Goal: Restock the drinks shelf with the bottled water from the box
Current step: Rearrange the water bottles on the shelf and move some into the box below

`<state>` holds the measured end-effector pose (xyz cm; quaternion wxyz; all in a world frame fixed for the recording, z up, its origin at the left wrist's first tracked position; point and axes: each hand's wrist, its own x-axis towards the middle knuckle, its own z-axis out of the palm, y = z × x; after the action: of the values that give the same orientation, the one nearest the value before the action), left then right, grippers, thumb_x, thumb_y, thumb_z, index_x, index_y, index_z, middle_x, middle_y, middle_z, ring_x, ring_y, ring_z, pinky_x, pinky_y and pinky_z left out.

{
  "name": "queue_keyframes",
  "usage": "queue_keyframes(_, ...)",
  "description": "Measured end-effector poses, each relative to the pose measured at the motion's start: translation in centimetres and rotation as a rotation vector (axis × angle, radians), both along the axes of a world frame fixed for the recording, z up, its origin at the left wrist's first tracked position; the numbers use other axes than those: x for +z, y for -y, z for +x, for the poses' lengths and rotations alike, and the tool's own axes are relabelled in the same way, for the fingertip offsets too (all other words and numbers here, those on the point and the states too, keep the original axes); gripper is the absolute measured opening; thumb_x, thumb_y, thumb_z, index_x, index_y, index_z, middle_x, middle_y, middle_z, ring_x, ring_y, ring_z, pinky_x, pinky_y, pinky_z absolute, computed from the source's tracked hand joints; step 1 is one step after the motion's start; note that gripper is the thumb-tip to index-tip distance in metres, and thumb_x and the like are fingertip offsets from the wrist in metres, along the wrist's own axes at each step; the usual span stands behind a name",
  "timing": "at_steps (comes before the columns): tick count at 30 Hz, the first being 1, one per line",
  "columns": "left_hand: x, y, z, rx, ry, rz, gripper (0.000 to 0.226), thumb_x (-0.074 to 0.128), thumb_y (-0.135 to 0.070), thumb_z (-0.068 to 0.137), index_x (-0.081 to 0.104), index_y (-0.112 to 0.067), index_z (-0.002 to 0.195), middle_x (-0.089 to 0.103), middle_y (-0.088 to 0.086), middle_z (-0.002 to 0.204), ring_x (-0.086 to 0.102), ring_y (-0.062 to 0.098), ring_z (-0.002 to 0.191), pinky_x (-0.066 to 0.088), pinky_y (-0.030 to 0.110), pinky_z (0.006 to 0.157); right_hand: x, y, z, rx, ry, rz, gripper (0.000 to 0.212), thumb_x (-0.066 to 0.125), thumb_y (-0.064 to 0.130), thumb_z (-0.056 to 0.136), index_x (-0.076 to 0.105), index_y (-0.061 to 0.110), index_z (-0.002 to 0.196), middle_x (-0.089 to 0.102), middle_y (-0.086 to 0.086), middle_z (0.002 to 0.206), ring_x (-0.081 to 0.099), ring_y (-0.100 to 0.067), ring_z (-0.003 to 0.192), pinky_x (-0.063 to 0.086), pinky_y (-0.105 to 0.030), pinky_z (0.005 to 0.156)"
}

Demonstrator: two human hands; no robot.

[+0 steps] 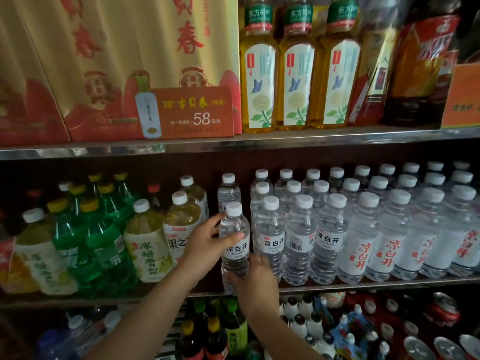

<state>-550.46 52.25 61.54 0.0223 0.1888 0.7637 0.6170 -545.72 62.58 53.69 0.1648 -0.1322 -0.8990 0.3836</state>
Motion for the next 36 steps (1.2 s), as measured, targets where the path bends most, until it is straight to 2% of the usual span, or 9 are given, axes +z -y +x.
queue_keyframes(4, -0.5, -0.5, -1.5, 0.018, -0.002, 0.007, 0.04, 0.075, -0.023, 0.079, 0.055, -0.048, 0.101, 0.071, -0.01, 0.103, 0.067, 0.004, 0.097, 0.053, 0.023, 0.081, -0.2, 1.2, -0.5, -0.046, -0.064, -0.044, 0.045, 0.067, 0.028, 0.088, 0.041, 0.015, 0.123, 0.043, 0.002, 0.128, 0.056, -0.018, 0.109, 0.049, -0.026, 0.082)
queue_keyframes(8, -0.7, -0.7, -2.9, 0.03, -0.006, -0.006, 0.045, 0.074, -0.026, 0.079, 0.057, -0.032, 0.12, 0.069, -0.011, 0.11, 0.065, 0.005, 0.102, 0.053, 0.031, 0.09, -1.0, 2.4, -1.3, -0.034, -0.027, -0.018, 0.02, 0.051, 0.017, 0.096, 0.041, 0.014, 0.113, 0.044, -0.003, 0.125, 0.059, -0.018, 0.095, 0.042, -0.023, 0.068)
queue_keyframes(16, -0.3, -2.2, -5.5, 0.066, 0.01, -0.013, 0.047, 0.071, -0.022, 0.083, 0.054, -0.029, 0.126, 0.064, -0.017, 0.104, 0.062, 0.006, 0.105, 0.049, 0.029, 0.09, -1.7, 2.8, -4.0, 0.024, 0.0, -0.139, 0.032, 0.051, 0.01, 0.094, 0.044, 0.012, 0.126, 0.046, -0.006, 0.135, 0.055, -0.022, 0.114, 0.045, -0.031, 0.094)
queue_keyframes(20, 0.3, -3.0, -6.3, 0.098, 0.059, 0.007, 0.055, 0.07, -0.025, 0.085, 0.046, -0.028, 0.135, 0.056, -0.023, 0.101, 0.056, 0.001, 0.098, 0.041, 0.024, 0.085, -1.7, 2.2, -5.4, 0.05, 0.027, -0.128, 0.039, 0.051, 0.007, 0.092, 0.042, 0.01, 0.13, 0.045, -0.008, 0.136, 0.051, -0.022, 0.12, 0.04, -0.027, 0.097)
queue_keyframes(23, 0.5, -3.3, -6.5, 0.088, 0.1, 0.021, 0.049, 0.069, -0.022, 0.086, 0.05, -0.028, 0.131, 0.056, -0.024, 0.094, 0.054, -0.006, 0.087, 0.044, 0.02, 0.076, -1.9, 1.9, -5.7, 0.081, 0.042, -0.104, 0.042, 0.053, 0.005, 0.091, 0.042, 0.009, 0.131, 0.042, -0.009, 0.138, 0.051, -0.022, 0.119, 0.04, -0.026, 0.096)
queue_keyframes(27, 0.8, -3.3, -6.0, 0.101, 0.123, -0.016, 0.045, 0.068, -0.024, 0.086, 0.051, -0.031, 0.128, 0.058, -0.021, 0.096, 0.057, 0.002, 0.092, 0.042, 0.016, 0.071, -2.4, 2.0, -5.2, 0.147, 0.1, -0.14, 0.059, 0.058, 0.007, 0.089, 0.031, 0.007, 0.142, 0.03, -0.012, 0.15, 0.04, -0.023, 0.133, 0.036, -0.026, 0.108)
queue_keyframes(30, 1.4, -3.1, -5.0, 0.104, 0.15, -0.066, 0.045, 0.062, -0.023, 0.091, 0.048, -0.027, 0.133, 0.059, -0.012, 0.109, 0.053, 0.006, 0.097, 0.04, 0.023, 0.081, -2.2, 2.0, -4.6, 0.204, 0.171, -0.224, 0.074, 0.067, 0.015, 0.085, 0.026, 0.011, 0.146, 0.03, -0.012, 0.15, 0.036, -0.024, 0.136, 0.035, -0.028, 0.11)
queue_keyframes(33, 2.4, -3.0, -3.7, 0.109, 0.18, -0.137, 0.052, 0.051, -0.017, 0.097, 0.032, -0.019, 0.145, 0.049, 0.003, 0.139, 0.049, 0.017, 0.122, 0.035, 0.025, 0.091, -1.4, 1.9, -3.7, 0.24, 0.236, -0.308, 0.077, 0.073, 0.025, 0.08, 0.03, 0.016, 0.144, 0.041, -0.007, 0.142, 0.044, -0.021, 0.129, 0.042, -0.03, 0.103)
queue_keyframes(36, 3.6, -3.0, -1.8, 0.123, 0.177, -0.17, 0.054, 0.049, -0.017, 0.098, 0.027, -0.014, 0.148, 0.04, 0.008, 0.148, 0.039, 0.023, 0.134, 0.03, 0.023, 0.091, -0.4, 1.0, -2.0, 0.285, 0.241, -0.284, 0.075, 0.074, 0.027, 0.08, 0.035, 0.015, 0.143, 0.048, -0.006, 0.138, 0.05, -0.02, 0.123, 0.045, -0.025, 0.097)
